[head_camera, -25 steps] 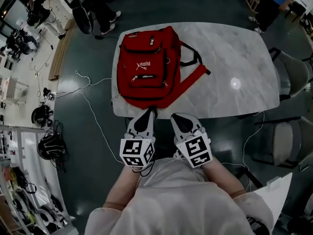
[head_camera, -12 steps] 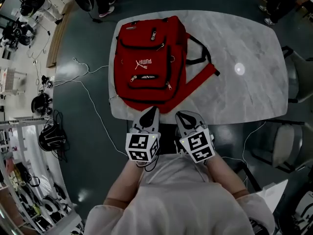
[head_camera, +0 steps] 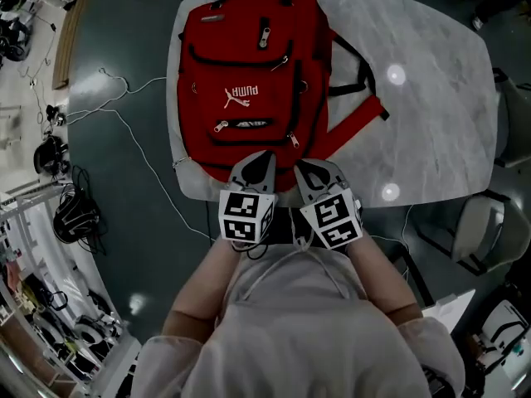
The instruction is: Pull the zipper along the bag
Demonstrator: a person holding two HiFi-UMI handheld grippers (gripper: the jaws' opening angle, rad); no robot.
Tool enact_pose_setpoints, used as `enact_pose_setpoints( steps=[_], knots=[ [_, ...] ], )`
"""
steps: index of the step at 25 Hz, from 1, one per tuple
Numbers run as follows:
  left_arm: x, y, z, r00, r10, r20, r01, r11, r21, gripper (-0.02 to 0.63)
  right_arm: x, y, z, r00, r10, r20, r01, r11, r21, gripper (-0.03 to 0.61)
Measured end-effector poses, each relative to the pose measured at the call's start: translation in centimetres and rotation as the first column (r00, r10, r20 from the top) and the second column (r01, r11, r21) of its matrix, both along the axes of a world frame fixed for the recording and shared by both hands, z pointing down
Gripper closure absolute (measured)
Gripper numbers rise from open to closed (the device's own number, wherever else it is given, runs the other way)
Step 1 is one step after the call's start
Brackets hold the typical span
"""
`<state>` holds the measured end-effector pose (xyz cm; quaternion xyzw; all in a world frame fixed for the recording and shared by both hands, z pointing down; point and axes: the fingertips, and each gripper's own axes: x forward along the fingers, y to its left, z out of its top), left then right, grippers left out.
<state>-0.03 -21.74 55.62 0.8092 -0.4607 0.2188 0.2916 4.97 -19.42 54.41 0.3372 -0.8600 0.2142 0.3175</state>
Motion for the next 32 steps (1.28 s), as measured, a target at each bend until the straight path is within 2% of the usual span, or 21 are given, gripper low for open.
enact_pose_setpoints(
  steps=[7, 11, 15, 21, 29, 32],
  knots=[
    [1.3, -1.5, 4.4, 0.998, 0.052, -0.046, -0.057, 0.991, -0.123, 0.594, -0.3, -2.0, 4.2, 0.993, -0.041, -0.109, 0.031, 0.996, -0.089, 0.549],
    [1.4, -2.6, 5.3, 0.996, 0.081, -0.02, -0.083, 0.988, -0.131, 0.594, -0.6, -2.9, 5.7, 0.997, -0.005, -0.083, -0.008, 0.988, -0.153, 0.548],
    [1.9, -2.9, 6.1, 0.995, 0.099, -0.031, -0.103, 0.983, -0.154, 0.594, -0.4, -3.9, 6.3, 0.99, -0.032, -0.136, 0.01, 0.988, -0.154, 0.523],
    [2.4, -3.0, 7.2, 0.995, 0.1, -0.011, -0.1, 0.977, -0.191, 0.594, -0.5, -4.4, 7.4, 0.986, -0.046, -0.161, 0.015, 0.982, -0.19, 0.515],
    [2.2, -3.1, 7.5, 0.995, 0.098, -0.012, -0.099, 0.976, -0.196, 0.594, -0.2, -4.3, 7.6, 0.994, -0.028, -0.109, -0.002, 0.964, -0.267, 0.52],
    [2.2, -3.0, 7.7, 0.995, 0.103, -0.009, -0.103, 0.973, -0.205, 0.594, 0.0, -4.1, 7.6, 0.996, -0.041, -0.082, 0.011, 0.941, -0.338, 0.528]
  ],
)
